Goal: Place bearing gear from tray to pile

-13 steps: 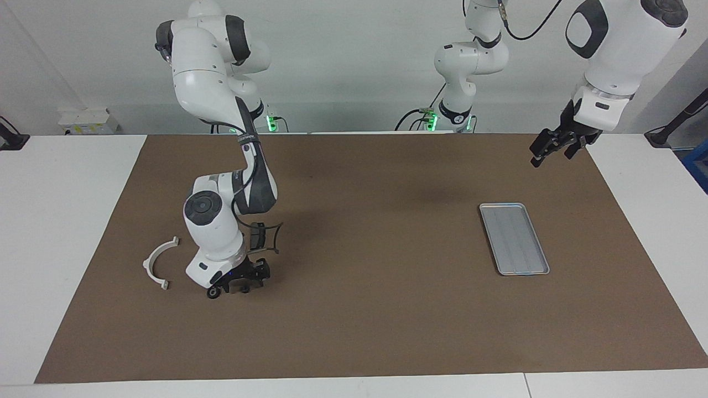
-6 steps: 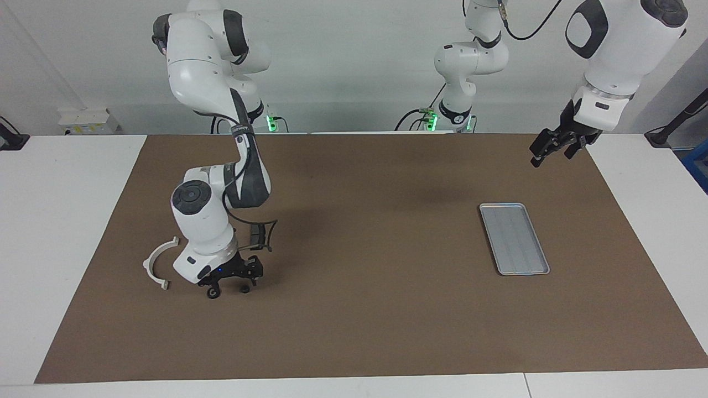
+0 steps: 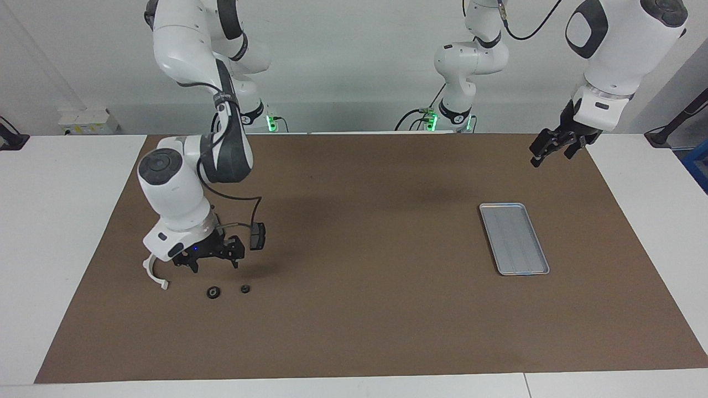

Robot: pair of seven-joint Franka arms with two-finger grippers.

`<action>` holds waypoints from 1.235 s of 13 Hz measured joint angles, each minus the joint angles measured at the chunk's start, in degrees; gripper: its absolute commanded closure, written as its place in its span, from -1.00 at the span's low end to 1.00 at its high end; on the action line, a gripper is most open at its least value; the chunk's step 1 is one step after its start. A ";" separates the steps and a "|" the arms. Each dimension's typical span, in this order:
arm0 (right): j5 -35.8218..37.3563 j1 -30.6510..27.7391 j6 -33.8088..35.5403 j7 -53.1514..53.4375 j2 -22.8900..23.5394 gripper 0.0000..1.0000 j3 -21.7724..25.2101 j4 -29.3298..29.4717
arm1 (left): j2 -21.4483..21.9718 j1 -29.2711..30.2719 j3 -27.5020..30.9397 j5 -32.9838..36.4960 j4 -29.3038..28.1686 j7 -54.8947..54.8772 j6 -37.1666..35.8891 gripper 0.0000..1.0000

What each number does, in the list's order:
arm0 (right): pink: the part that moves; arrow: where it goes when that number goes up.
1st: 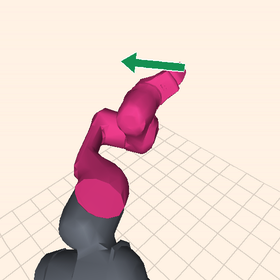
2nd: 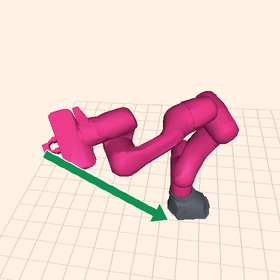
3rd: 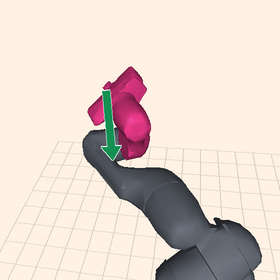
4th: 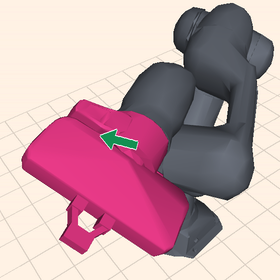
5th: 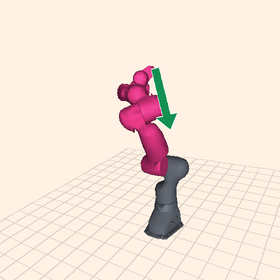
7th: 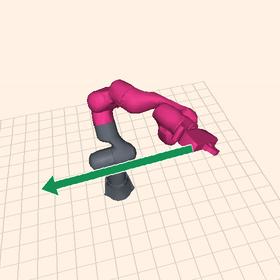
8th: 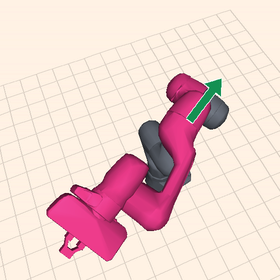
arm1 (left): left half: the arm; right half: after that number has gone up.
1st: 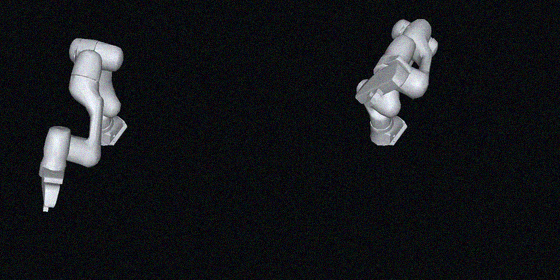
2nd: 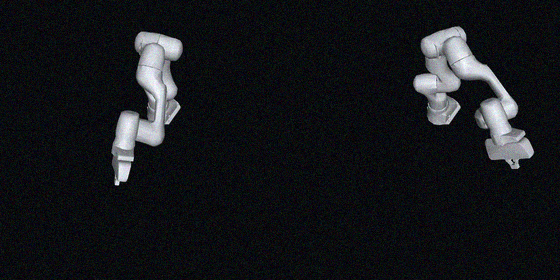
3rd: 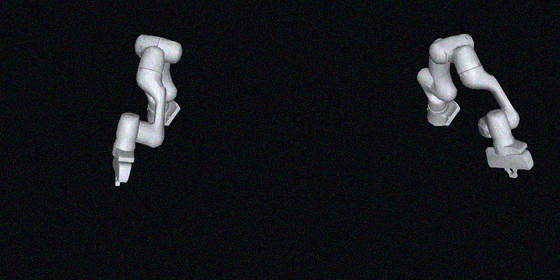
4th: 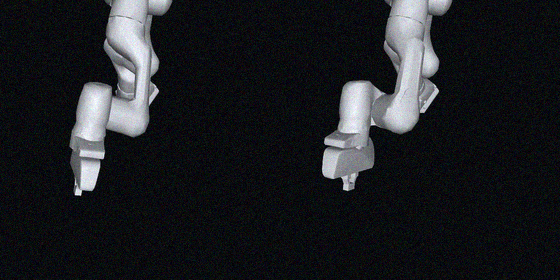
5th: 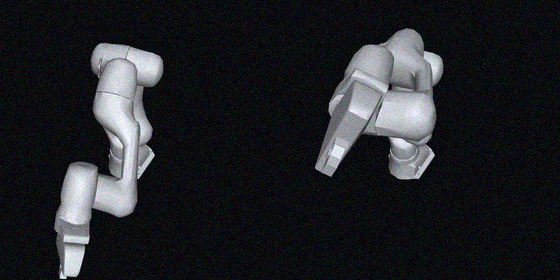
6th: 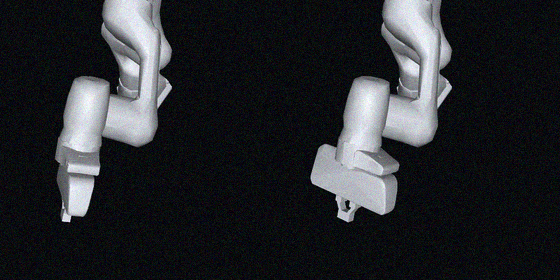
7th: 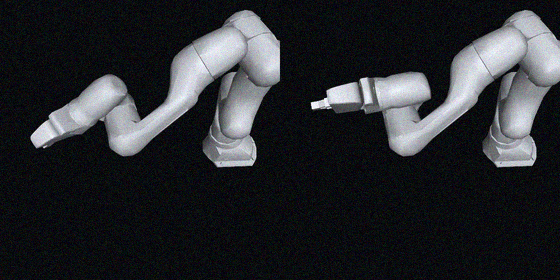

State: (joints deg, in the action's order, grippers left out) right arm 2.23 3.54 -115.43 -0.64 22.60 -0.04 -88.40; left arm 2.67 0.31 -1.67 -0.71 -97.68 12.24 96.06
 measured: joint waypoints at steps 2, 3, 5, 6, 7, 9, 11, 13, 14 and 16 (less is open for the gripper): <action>-0.02 -0.51 6.02 0.00 -6.04 -1.00 0.00 -0.01 | 0.00 0.00 0.00 0.00 0.00 0.00 0.00 -1.00; -0.05 -0.52 8.87 0.00 -9.03 -1.00 -0.01 -0.05 | 0.00 0.00 0.00 0.00 0.00 0.00 0.00 -1.00; -0.10 -0.69 14.88 0.00 -14.59 -1.00 -0.04 -0.17 | 0.00 0.00 0.00 0.00 0.00 0.00 0.00 -1.00; -0.12 -0.92 17.74 0.00 -16.92 -1.00 -0.04 -0.21 | 0.00 0.00 0.00 0.00 0.00 0.00 0.00 -1.00; -0.13 -1.19 20.48 0.00 -19.00 -1.00 -0.03 -0.23 | 0.00 0.00 0.00 0.00 0.00 0.00 0.00 -1.00; -0.54 -2.18 25.97 0.00 -22.28 -1.00 -0.03 -0.33 | 0.00 0.00 0.00 0.00 0.00 0.00 0.00 -1.00; -2.21 -2.66 30.46 0.00 -24.04 -1.00 -0.03 -0.53 | 0.00 0.00 0.00 0.00 0.00 0.00 0.00 -1.00; -2.74 -2.66 31.38 0.00 -24.31 -1.00 -0.06 -0.85 | 0.00 0.00 0.00 0.00 0.00 0.00 0.00 -1.00; -2.80 -2.66 31.36 0.00 -24.25 -1.00 -0.06 -1.07 | 0.00 0.00 0.00 0.00 0.00 0.00 0.00 -1.00; -2.85 -2.65 31.19 0.00 -24.18 -1.00 -0.08 -1.49 | 0.00 0.00 0.00 0.00 0.00 0.00 0.00 -1.00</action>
State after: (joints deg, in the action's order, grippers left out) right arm -0.63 0.88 -84.24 -0.64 -1.58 -0.12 -89.88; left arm 2.67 0.31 -1.67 -0.71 -97.68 12.24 96.06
